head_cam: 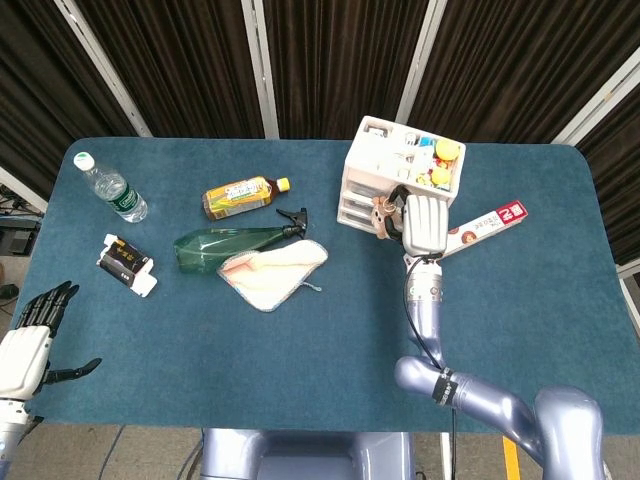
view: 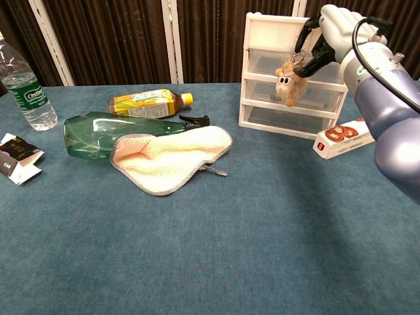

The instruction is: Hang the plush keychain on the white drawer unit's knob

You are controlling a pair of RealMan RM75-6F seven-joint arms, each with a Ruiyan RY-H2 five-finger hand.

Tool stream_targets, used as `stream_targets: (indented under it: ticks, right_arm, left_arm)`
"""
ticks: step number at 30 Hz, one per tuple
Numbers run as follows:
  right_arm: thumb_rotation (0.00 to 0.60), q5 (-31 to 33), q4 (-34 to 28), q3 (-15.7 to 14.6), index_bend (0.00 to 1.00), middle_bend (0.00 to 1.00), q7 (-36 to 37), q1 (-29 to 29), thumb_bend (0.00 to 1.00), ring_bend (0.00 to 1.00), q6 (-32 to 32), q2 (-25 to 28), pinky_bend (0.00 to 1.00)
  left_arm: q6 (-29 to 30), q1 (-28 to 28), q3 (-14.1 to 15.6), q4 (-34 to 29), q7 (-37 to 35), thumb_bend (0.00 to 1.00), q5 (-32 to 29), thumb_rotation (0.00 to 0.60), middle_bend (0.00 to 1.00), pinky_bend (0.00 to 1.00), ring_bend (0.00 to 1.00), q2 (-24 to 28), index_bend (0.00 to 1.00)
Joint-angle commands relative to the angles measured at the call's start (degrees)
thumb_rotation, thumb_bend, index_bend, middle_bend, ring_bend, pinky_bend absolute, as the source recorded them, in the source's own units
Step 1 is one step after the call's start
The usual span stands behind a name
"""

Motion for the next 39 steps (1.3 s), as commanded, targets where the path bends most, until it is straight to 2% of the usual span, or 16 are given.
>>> stream_targets:
  ticks: [1,6,19,23,28,29,30,31,32,34,35,37,39]
  right_arm:
    - [0.6,-0.35,-1.1,-0.52,0.08,1.0,-0.37,-0.71,0.18,1.0,0.63,0.47,0.88]
    - [0.6,-1.51,-3.04,-1.85,0.0,1.0,-0.68,-2.33,0.17,1.0,2.54,1.03,0.88]
    - [0.6,-4.12,-14.32,-3.9,0.0,1.0,-1.56,-7.1,0.15,1.0,6.48,5.89,0.87]
    - [0.6,-5.77,-18.6,-5.35,0.0,1.0,-1.42,-9.12,0.14,0.96,7.93,7.97,0.82]
    - [0.6,-10.22,-25.08,-8.88,0.0,0.97,0.41,-13.31,0.13,0.89,10.23,13.14,0.71]
    - [0.6,-10.99,-25.87,-9.58,0.0,0.96,0.92,-14.04,0.13,0.81,10.54,13.96,0.7]
    - [0.6,-12.16,-27.06,-10.68,0.0,0.95,1.85,-15.29,0.13,0.58,11.12,15.29,0.66]
    - [0.6,-13.46,-28.22,-11.85,0.0,0.92,2.84,-16.6,0.12,0.47,11.8,16.69,0.62]
    - [0.6,-14.38,-28.95,-12.71,0.0,0.9,3.53,-17.49,0.12,0.46,12.24,17.65,0.59]
    - [0.6,-16.78,-30.75,-15.06,0.0,0.81,5.53,-19.99,0.12,0.65,13.51,20.36,0.51]
    - [0.6,-17.72,-31.44,-16.08,0.0,0.73,6.42,-21.02,0.11,0.64,13.94,21.52,0.44]
    - [0.6,-20.28,-32.96,-19.0,0.0,0.54,8.51,-23.55,0.08,0.43,14.72,24.76,0.3]
    - [0.6,-22.08,-34.04,-21.61,0.0,0.42,9.84,-25.56,0.06,0.28,14.74,27.89,0.21]
  left_arm:
    - [0.13,0.02,0.06,0.06,-0.07,0.1,0.25,0.6,0.0,0.0,0.0,0.02,0.0]
    - [0.48,0.11,0.22,0.15,-0.26,0.1,0.86,0.6,0.0,0.0,0.0,0.04,0.0]
    - [1.03,0.28,0.66,-0.01,-0.17,0.1,2.06,0.6,0.0,0.0,0.0,0.08,0.0]
    - [1.45,0.41,0.81,0.04,-0.02,0.1,2.64,0.6,0.0,0.0,0.0,0.03,0.0]
    - [1.92,0.61,0.85,0.29,-0.08,0.1,2.87,0.6,0.0,0.0,0.0,0.06,0.0]
    - [2.0,0.64,0.86,0.31,-0.09,0.1,2.92,0.6,0.0,0.0,0.0,0.06,0.0]
    - [2.15,0.7,0.86,0.35,-0.14,0.1,3.0,0.6,0.0,0.0,0.0,0.07,0.0]
    - [2.31,0.77,0.87,0.38,-0.21,0.1,3.09,0.6,0.0,0.0,0.0,0.12,0.0]
    - [2.42,0.81,0.88,0.4,-0.23,0.1,3.15,0.6,0.0,0.0,0.0,0.13,0.0]
    - [2.79,0.95,0.87,0.5,-0.28,0.1,3.32,0.6,0.0,0.0,0.0,0.16,0.0]
    - [2.95,1.0,0.85,0.54,-0.28,0.1,3.4,0.6,0.0,0.0,0.0,0.16,0.0]
    - [3.25,1.12,0.85,0.65,-0.14,0.1,3.54,0.6,0.0,0.0,0.0,0.1,0.0]
    - [3.53,1.2,0.83,0.87,0.13,0.1,3.71,0.6,0.0,0.0,0.0,-0.05,0.0]
